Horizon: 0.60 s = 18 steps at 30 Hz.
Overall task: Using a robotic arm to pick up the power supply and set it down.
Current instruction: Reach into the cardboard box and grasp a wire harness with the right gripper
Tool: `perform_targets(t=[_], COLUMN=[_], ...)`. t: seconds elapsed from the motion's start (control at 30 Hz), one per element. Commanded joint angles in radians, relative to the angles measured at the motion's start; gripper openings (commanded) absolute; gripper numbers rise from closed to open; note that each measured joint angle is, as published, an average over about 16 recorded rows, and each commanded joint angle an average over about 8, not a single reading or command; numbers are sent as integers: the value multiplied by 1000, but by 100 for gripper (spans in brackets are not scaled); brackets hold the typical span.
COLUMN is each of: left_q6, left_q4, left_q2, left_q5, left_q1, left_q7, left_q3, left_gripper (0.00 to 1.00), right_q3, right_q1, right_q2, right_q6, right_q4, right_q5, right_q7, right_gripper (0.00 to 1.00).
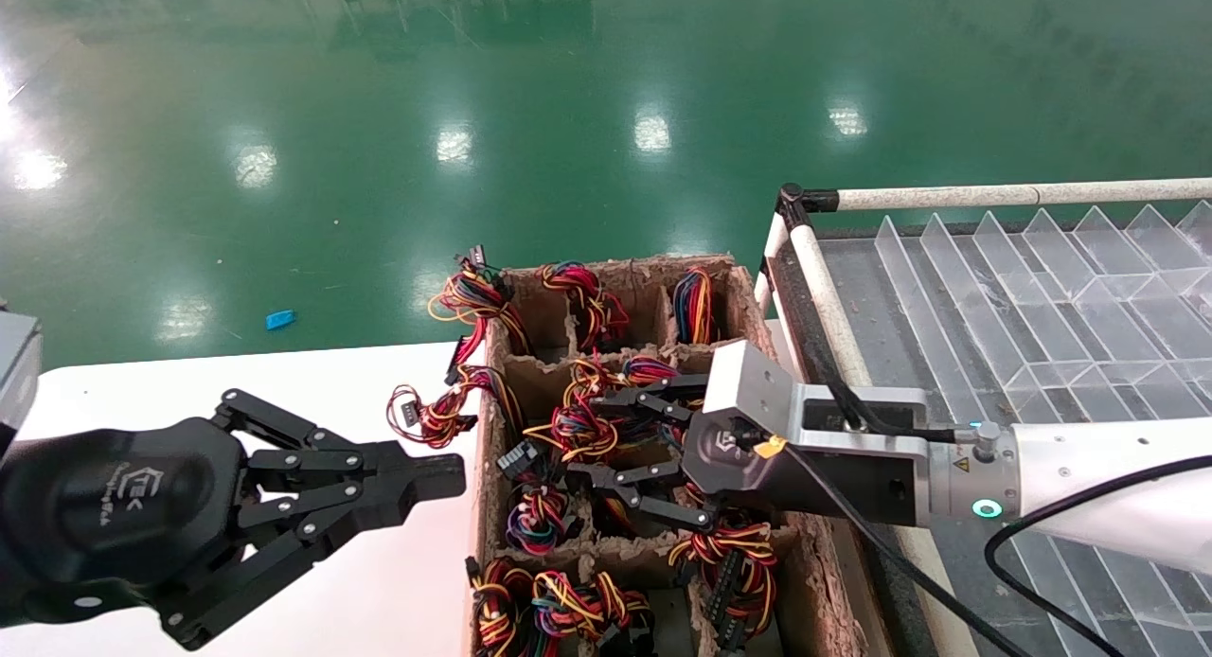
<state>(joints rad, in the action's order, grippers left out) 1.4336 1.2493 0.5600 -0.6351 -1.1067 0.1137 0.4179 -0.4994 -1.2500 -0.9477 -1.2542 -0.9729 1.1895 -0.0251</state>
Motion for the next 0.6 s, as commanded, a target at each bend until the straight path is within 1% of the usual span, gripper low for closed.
perform_targets(t=[0.03,0.13,0.17,0.2,0.23,0.6], left_q6=[0,0,0,0,0,0], left_q4=[0,0,0,0,0,0], left_q2=[0,0,0,0,0,0], left_q5=[0,0,0,0,0,0], left_q1=[0,0,0,0,0,0], left_q7=[0,0,0,0,0,0], left_q3=[0,0,0,0,0,0], left_gripper=[0,0,0,0,0,0], right_q3=[-1,-2,-3,-4,-4,-10], right_q1=[2,0,0,-1,-2,-12], right_q2=[-5,-13,-15,-17,-20,-30], right_q6=[4,7,7,7,7,1], right_q4=[2,12,15,18,21,37], right_q5=[1,4,5,5,6,12], right_q7=[-2,-10,-12,-14,-17,-26], right_gripper=[54,16,8,2,0,0])
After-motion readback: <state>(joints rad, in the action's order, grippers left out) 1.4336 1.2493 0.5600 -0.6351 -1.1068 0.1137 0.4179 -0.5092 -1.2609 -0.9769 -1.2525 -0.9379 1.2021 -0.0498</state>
